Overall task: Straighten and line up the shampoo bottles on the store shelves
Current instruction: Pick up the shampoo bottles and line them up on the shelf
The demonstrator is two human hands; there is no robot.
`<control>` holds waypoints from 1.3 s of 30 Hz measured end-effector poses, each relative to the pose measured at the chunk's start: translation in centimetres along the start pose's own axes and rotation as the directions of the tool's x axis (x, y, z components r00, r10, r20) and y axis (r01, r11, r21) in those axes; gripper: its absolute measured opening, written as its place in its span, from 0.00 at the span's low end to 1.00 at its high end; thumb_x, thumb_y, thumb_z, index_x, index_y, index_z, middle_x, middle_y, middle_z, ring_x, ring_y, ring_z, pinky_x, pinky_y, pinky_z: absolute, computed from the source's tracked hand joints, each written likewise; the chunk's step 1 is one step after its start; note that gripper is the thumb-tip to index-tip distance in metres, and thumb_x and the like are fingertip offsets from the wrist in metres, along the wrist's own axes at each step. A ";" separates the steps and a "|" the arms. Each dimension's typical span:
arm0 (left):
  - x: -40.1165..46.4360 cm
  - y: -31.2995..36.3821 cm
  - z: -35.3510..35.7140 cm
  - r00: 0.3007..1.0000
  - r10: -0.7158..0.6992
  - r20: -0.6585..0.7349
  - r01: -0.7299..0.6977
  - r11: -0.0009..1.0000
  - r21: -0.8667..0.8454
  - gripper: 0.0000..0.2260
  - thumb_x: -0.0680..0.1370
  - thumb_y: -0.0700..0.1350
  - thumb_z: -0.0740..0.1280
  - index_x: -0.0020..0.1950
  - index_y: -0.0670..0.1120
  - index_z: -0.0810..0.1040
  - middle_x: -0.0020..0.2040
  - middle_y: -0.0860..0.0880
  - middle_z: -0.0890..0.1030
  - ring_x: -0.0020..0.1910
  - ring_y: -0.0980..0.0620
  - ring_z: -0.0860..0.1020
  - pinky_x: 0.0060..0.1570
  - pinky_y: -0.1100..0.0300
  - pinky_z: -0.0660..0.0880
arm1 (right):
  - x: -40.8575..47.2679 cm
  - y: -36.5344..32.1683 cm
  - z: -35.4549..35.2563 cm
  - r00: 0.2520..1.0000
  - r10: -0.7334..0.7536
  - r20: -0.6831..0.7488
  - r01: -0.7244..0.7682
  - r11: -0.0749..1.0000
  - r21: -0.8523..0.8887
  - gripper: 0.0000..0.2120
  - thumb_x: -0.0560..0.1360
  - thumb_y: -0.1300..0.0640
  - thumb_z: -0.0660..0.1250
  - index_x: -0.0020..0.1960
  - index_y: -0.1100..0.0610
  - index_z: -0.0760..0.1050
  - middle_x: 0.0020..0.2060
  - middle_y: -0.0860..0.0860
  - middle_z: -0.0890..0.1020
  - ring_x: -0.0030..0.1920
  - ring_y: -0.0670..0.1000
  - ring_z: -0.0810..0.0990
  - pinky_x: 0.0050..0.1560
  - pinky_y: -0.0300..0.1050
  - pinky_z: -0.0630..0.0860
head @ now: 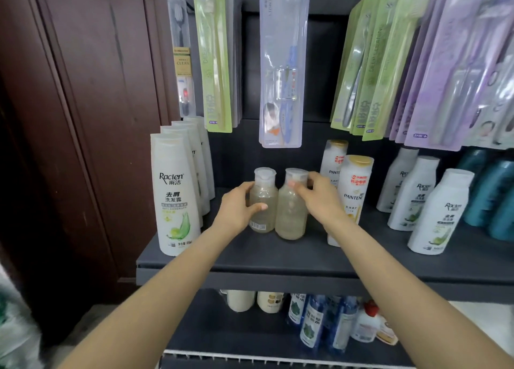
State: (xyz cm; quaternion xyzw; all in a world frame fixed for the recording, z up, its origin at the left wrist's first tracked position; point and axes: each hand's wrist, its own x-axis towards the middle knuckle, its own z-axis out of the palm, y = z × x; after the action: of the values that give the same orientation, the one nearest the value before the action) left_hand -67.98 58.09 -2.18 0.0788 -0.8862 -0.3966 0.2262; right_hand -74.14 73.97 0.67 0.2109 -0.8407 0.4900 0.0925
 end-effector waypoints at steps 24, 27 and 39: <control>-7.1 2.1 -2.6 0.958 0.254 -0.136 -0.252 0.967 0.031 0.31 0.65 0.48 0.77 0.65 0.53 0.70 0.55 0.52 0.70 0.54 0.57 0.71 0.55 0.63 0.71 | -4.1 -0.5 -2.7 0.954 0.127 0.271 -0.292 0.591 0.751 0.07 0.76 0.56 0.66 0.50 0.58 0.79 0.45 0.53 0.85 0.48 0.54 0.84 0.50 0.52 0.81; -6.8 2.2 -3.2 0.992 0.125 -0.030 -0.127 0.984 -0.123 0.28 0.69 0.49 0.74 0.66 0.54 0.69 0.55 0.54 0.75 0.53 0.59 0.75 0.54 0.62 0.74 | -4.1 -0.2 -2.4 0.965 0.116 0.236 -0.261 0.541 0.800 0.08 0.76 0.57 0.66 0.52 0.59 0.79 0.48 0.53 0.85 0.50 0.54 0.84 0.51 0.51 0.81; -7.4 1.9 -4.0 0.991 0.112 -0.068 -0.127 0.953 -0.274 0.21 0.68 0.46 0.76 0.57 0.52 0.72 0.54 0.54 0.77 0.50 0.59 0.78 0.49 0.64 0.78 | -3.9 -0.3 -1.5 0.952 -0.075 0.298 -0.237 0.439 0.866 0.15 0.76 0.58 0.63 0.62 0.59 0.74 0.56 0.56 0.82 0.59 0.55 0.80 0.57 0.51 0.78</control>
State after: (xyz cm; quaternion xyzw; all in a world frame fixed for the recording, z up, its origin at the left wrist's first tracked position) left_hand -59.49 59.11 -0.99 0.0029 -0.8187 -0.5006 0.2814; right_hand -70.59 76.21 0.22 0.2566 -0.4679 0.8259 -0.1821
